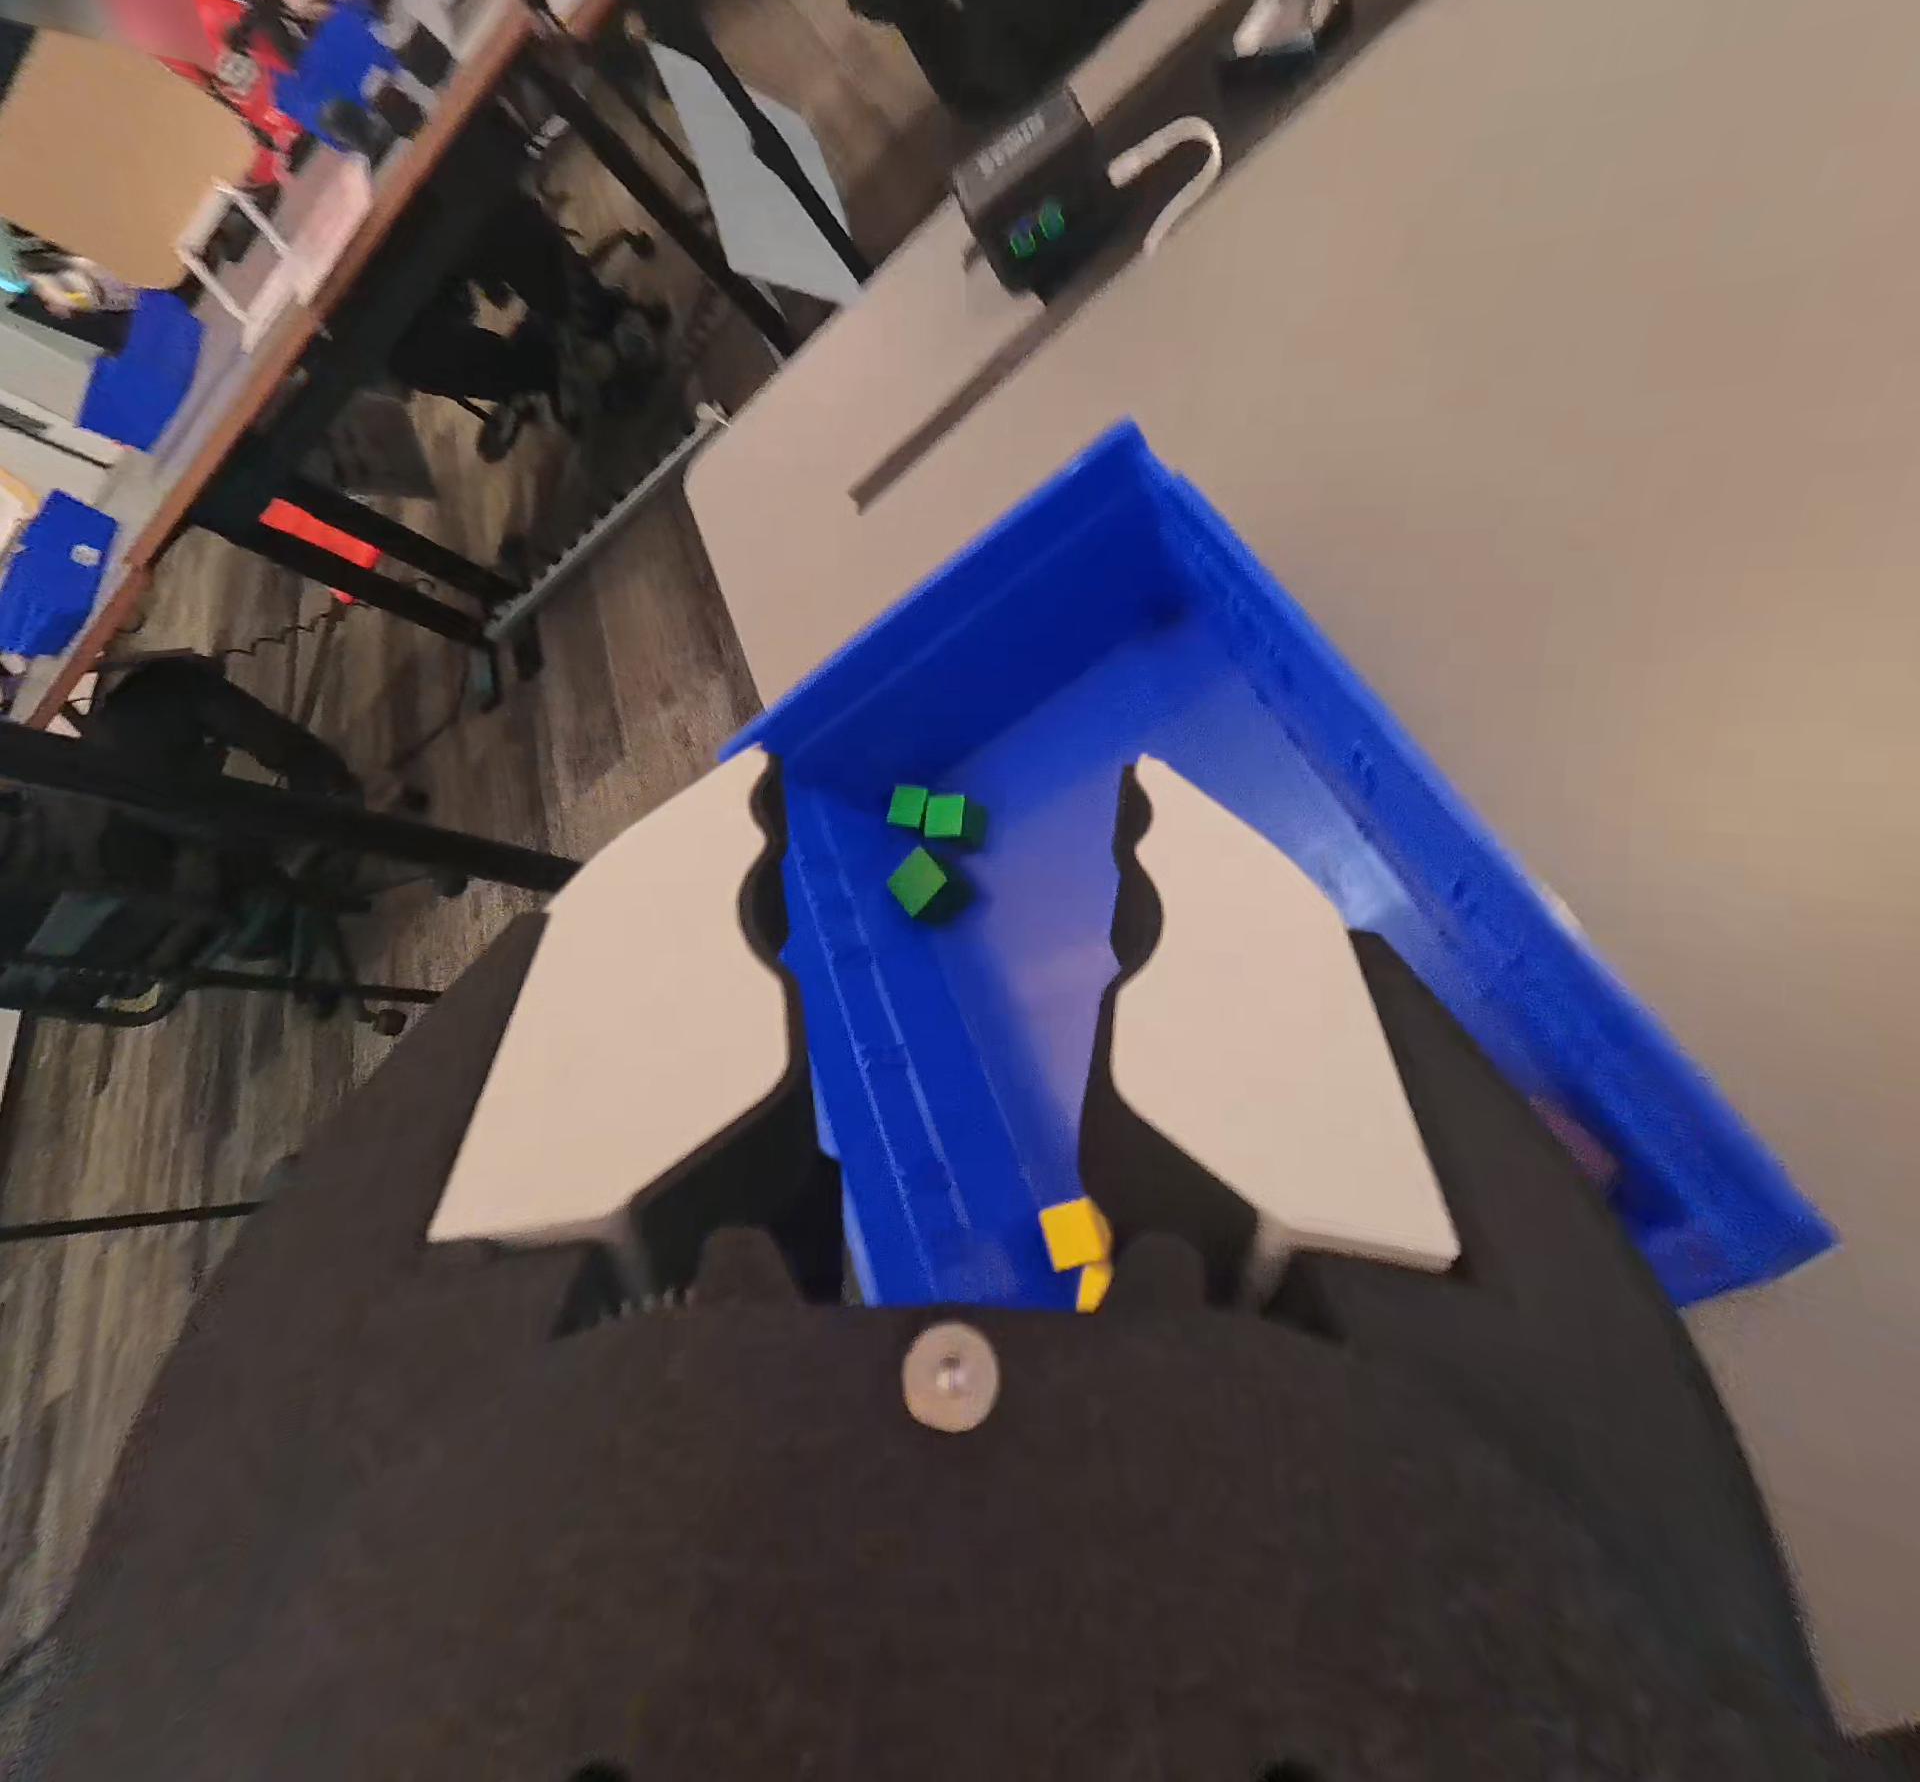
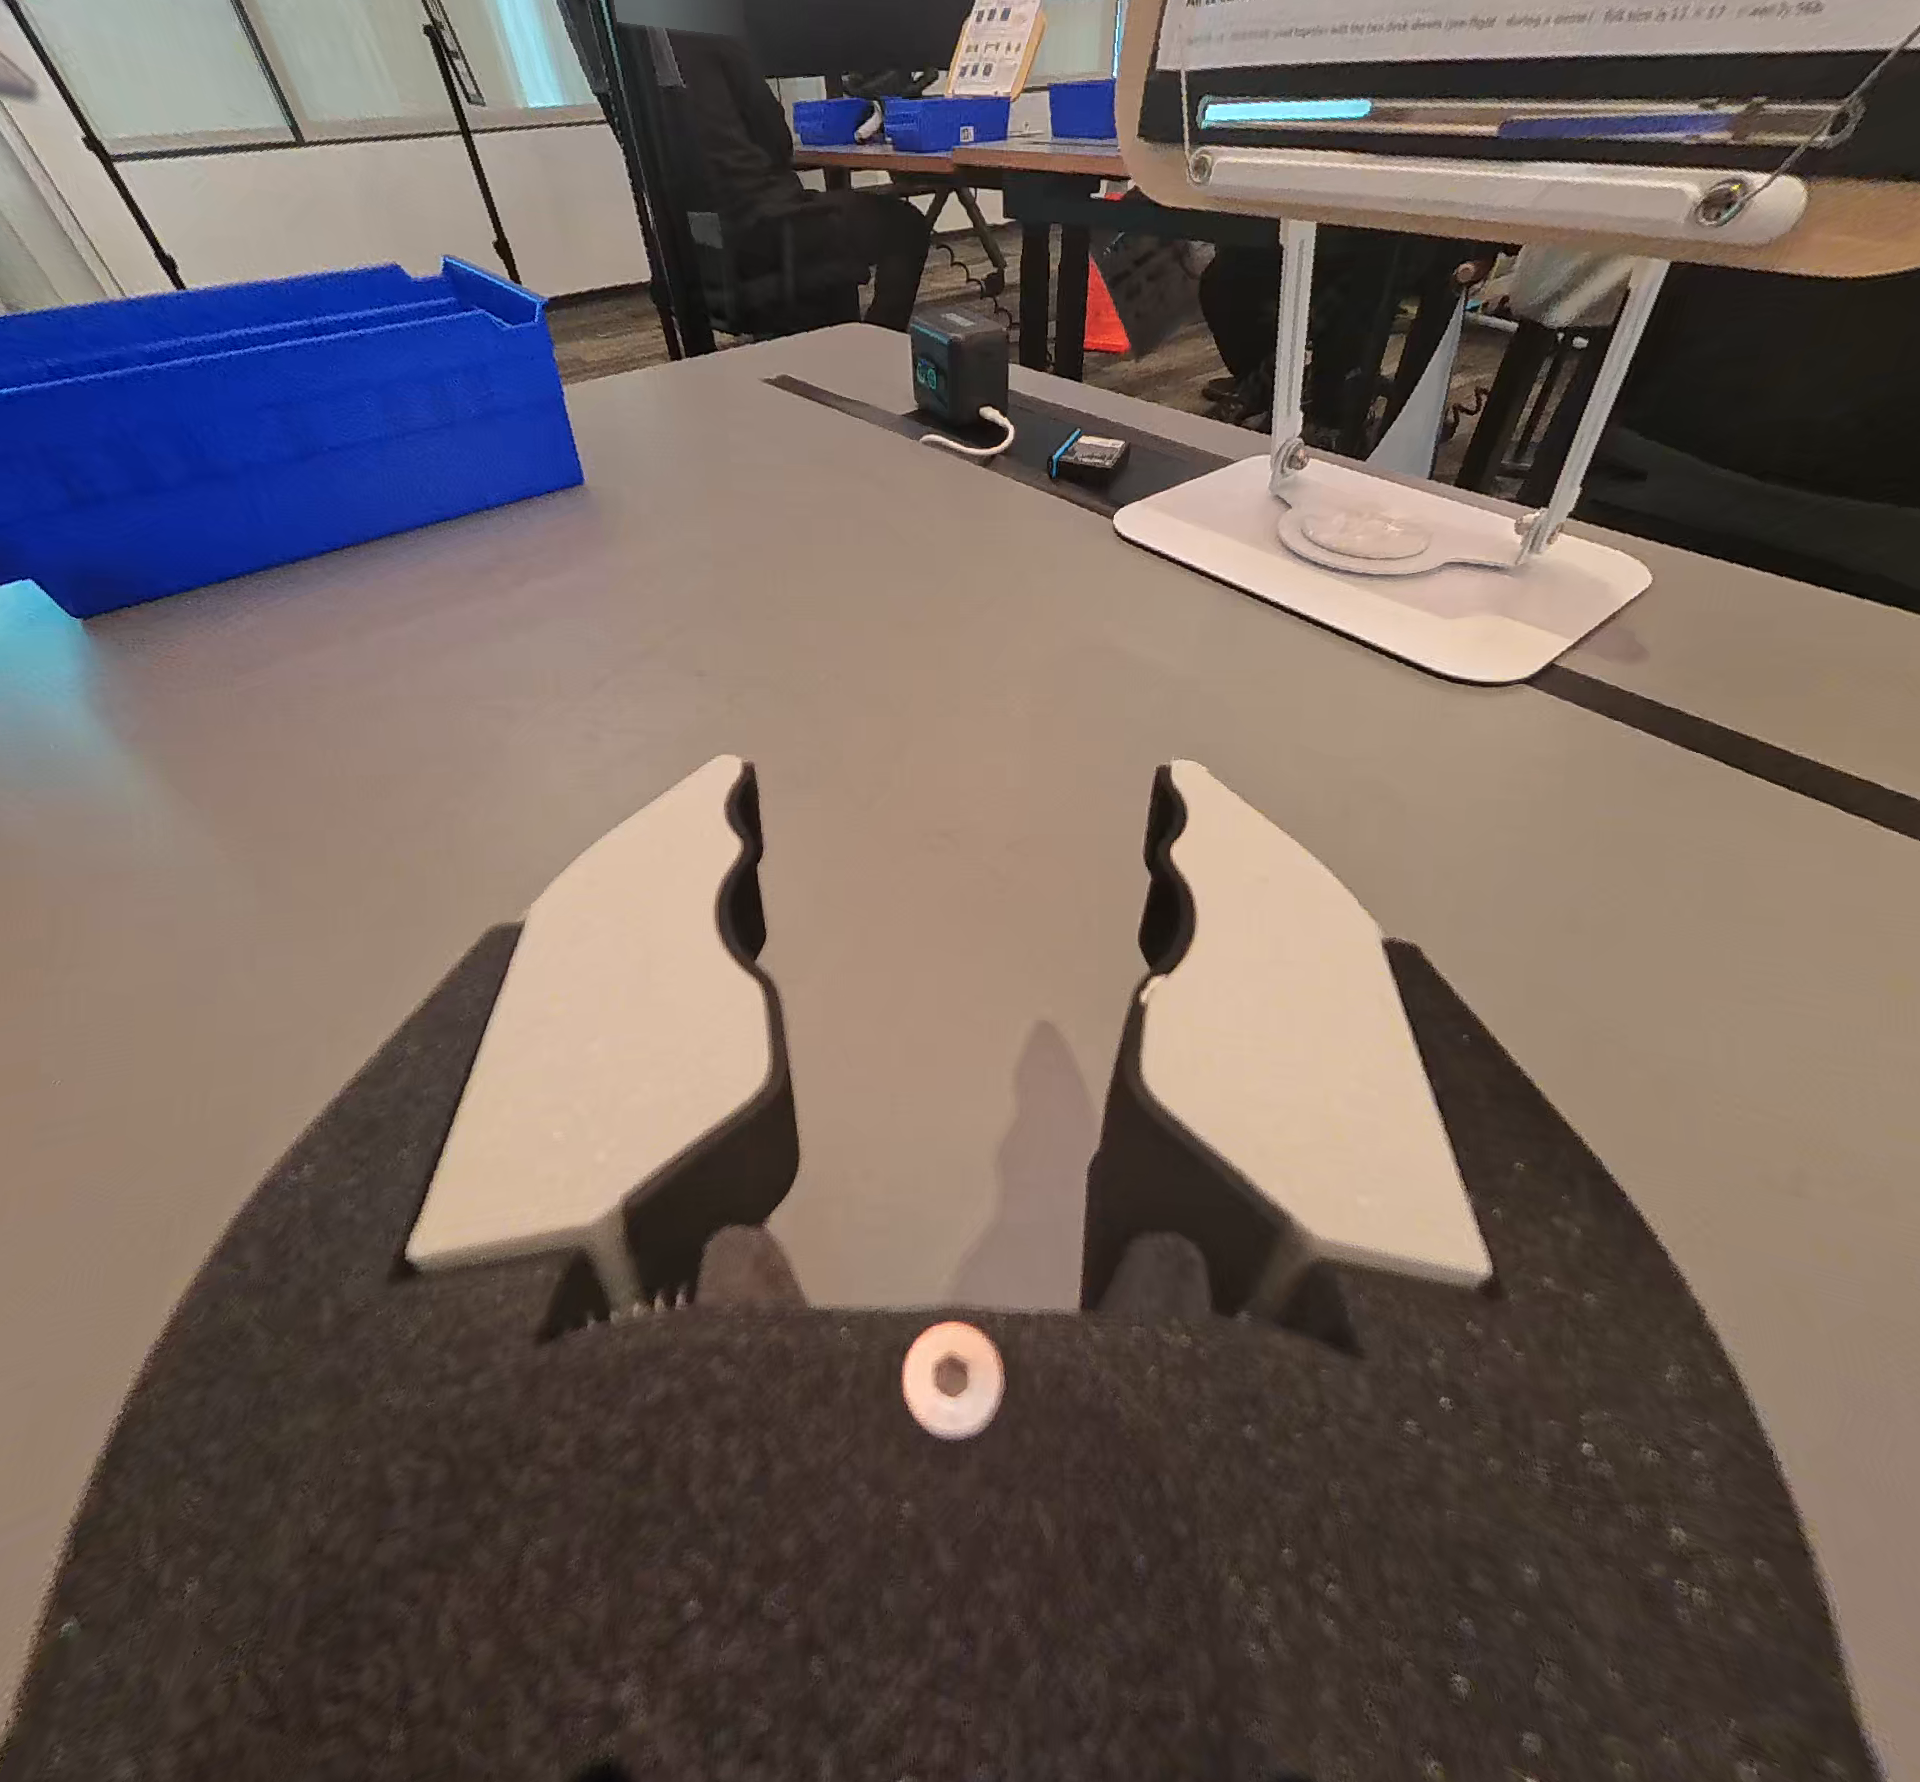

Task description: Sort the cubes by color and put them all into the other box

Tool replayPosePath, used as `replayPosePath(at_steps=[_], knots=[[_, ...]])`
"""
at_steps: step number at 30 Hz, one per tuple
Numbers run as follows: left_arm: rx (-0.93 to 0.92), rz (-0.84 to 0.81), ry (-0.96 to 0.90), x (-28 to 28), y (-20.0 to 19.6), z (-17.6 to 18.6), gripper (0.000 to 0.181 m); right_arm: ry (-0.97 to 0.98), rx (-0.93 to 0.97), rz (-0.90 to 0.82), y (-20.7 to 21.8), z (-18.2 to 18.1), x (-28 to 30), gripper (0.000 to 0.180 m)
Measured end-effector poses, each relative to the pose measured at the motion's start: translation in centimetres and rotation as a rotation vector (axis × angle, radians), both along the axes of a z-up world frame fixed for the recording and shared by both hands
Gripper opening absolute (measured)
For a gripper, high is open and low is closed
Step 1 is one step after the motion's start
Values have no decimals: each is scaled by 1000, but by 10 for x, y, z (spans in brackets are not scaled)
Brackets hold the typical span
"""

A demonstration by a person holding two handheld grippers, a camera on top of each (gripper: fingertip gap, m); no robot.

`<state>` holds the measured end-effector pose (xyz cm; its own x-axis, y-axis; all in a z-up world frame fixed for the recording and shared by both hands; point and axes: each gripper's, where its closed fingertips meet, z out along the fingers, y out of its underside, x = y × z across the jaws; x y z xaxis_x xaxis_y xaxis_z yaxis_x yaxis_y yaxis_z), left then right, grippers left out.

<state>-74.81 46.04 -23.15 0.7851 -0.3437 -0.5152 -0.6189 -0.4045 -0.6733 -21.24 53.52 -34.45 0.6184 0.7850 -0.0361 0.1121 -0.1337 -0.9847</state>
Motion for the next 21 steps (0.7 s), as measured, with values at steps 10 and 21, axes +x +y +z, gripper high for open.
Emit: replayPosePath(at_steps=[10,21], knots=[[-412,21,236,-49,51,-118,56,-39,-2,30,-3,-9,-7,69],[-697,-121,453,-91,74,-170,54,-54,-47,67,-1,-22,-9,69]])
